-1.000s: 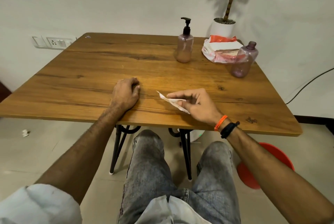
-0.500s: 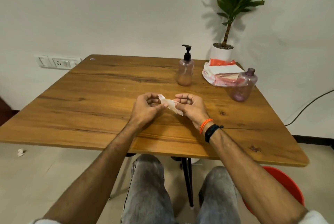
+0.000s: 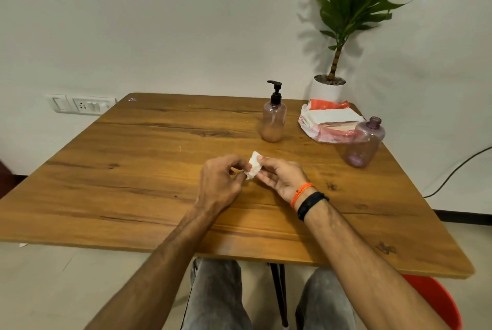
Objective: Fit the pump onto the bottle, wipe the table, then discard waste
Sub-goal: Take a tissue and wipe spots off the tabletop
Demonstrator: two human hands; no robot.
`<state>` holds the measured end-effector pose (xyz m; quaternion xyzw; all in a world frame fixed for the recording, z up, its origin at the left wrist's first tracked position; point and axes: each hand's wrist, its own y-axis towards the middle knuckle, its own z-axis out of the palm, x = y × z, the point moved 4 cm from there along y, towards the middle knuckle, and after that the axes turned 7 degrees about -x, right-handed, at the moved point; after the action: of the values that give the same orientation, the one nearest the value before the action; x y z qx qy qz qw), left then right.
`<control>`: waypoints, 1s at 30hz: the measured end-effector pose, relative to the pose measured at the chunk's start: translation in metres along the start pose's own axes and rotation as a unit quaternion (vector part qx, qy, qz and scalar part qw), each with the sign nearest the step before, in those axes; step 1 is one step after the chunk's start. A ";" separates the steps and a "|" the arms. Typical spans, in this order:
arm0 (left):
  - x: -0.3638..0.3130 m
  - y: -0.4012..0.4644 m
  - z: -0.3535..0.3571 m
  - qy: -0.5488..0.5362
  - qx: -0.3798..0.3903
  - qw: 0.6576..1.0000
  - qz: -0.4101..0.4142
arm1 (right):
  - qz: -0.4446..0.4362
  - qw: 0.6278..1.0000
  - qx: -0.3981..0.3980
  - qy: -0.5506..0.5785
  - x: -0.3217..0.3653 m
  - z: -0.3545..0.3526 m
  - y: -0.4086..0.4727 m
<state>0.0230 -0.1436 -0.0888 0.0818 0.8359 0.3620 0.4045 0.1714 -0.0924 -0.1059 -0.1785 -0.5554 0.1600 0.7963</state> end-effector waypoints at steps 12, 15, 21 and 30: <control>0.085 0.023 -0.034 0.158 0.102 0.973 -0.135 | -0.330 0.852 -0.128 -0.384 0.050 0.004 0.045; 0.096 0.022 -0.034 0.223 0.126 0.959 -0.122 | -0.449 0.723 -0.077 -0.519 0.056 0.019 0.046; 0.109 0.018 -0.035 0.216 0.131 0.959 -0.124 | -0.432 0.643 0.087 -0.627 0.032 0.034 0.057; 0.101 0.019 -0.036 0.229 0.137 0.955 -0.128 | -0.411 0.664 0.133 -0.610 0.034 0.022 0.069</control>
<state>-0.0729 -0.1054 -0.1240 -0.0565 0.9510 0.1985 0.2304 0.1582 -0.0138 -0.1032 0.3129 -0.9070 -0.0384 0.2794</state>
